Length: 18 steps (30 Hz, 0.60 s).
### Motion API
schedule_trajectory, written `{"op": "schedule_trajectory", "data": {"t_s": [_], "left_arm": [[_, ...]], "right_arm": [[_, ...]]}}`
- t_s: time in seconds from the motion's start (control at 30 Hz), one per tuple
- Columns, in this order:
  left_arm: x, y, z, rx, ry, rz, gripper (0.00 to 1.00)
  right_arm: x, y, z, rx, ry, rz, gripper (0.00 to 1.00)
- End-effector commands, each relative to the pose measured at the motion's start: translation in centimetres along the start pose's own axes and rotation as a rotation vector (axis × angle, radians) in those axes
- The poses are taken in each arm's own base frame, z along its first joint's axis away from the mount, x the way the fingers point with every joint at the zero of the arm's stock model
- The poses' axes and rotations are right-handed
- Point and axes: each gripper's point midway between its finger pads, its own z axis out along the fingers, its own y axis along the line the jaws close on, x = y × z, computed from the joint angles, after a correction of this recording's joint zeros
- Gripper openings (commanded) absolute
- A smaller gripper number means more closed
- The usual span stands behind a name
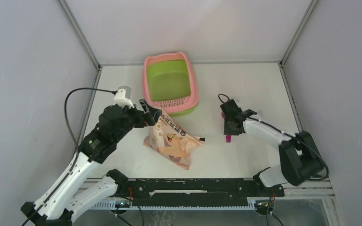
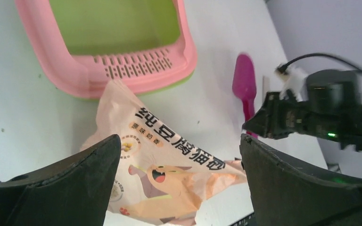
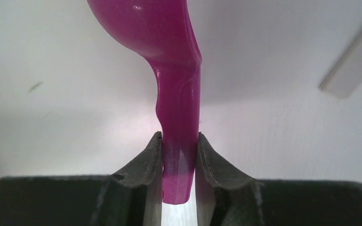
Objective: Fill the litter box with clean litter
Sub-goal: Pick up the spatula from the center of the board.
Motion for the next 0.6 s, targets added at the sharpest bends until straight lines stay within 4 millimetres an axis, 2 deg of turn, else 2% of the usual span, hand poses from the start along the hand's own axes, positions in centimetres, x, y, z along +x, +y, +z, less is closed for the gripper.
{"op": "schedule_trajectory", "data": {"t_s": [0.0,0.13,0.23,0.37,0.57], "left_arm": [[-0.2,-3.0,0.1,0.106,0.114,0.031,1.0],[-0.9,-6.1,0.2,0.209,0.18,0.013,1.0],[-1.7,-8.1,-0.4,0.276,0.203,-0.027,1.0],[-3.5,-9.1,-1.9,0.286,0.173,-0.1,1.0],[-4.6,-9.6,-3.8,0.296,0.148,-0.176,1.0]], "right_arm": [[-3.7,4.2,-9.9,-0.153,-0.28,-0.232,0.01],[-1.8,7.4,-17.3,-0.277,-0.45,-0.537,0.0],[0.1,8.5,-20.8,-0.286,-0.561,-0.726,0.02],[0.8,8.1,-22.2,-0.112,-0.663,-0.86,0.02],[0.0,8.2,-22.7,0.148,-0.76,-0.936,0.0]]}}
